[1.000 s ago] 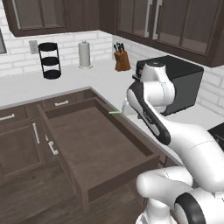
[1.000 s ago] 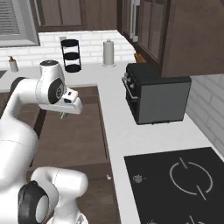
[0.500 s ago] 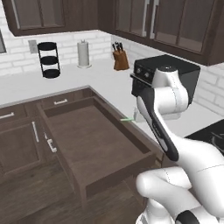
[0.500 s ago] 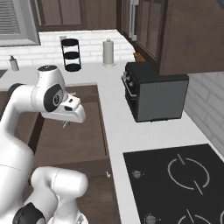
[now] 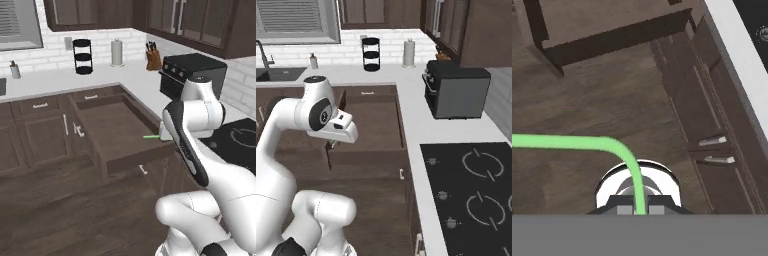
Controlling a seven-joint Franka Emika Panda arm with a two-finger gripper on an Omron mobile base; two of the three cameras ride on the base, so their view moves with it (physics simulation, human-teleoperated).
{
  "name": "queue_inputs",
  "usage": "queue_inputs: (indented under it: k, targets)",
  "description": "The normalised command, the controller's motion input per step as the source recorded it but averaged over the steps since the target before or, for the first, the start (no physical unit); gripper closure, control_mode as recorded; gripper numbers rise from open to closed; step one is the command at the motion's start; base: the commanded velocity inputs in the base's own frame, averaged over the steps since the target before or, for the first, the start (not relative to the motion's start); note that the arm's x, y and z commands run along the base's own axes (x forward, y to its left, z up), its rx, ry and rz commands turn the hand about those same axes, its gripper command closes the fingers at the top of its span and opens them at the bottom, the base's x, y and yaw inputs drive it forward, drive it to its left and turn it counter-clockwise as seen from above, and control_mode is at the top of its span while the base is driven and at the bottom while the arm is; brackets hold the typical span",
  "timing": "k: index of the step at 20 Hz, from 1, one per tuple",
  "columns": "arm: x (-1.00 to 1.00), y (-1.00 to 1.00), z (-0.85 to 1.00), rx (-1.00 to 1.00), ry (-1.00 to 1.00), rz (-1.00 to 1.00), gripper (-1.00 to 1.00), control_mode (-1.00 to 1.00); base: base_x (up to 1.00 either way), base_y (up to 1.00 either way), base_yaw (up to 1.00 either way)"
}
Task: Take a straw from the drawer in front and place it inside the glass cup on the dining counter.
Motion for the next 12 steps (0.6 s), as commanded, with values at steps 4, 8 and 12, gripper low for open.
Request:
queue_inputs:
  k: [4,8,12]
  targets:
    - [0.0,0.0,0.0,0.0,0.0,0.0,1.0,1.0,-0.56,0.85,0.78]
    - [0.0,0.0,0.0,0.0,0.0,0.0,1.0,1.0,-0.24,0.86,0.81]
    - [0.0,0.0,0.0,0.0,0.0,0.0,1.0,1.0,-0.02,0.76,0.84]
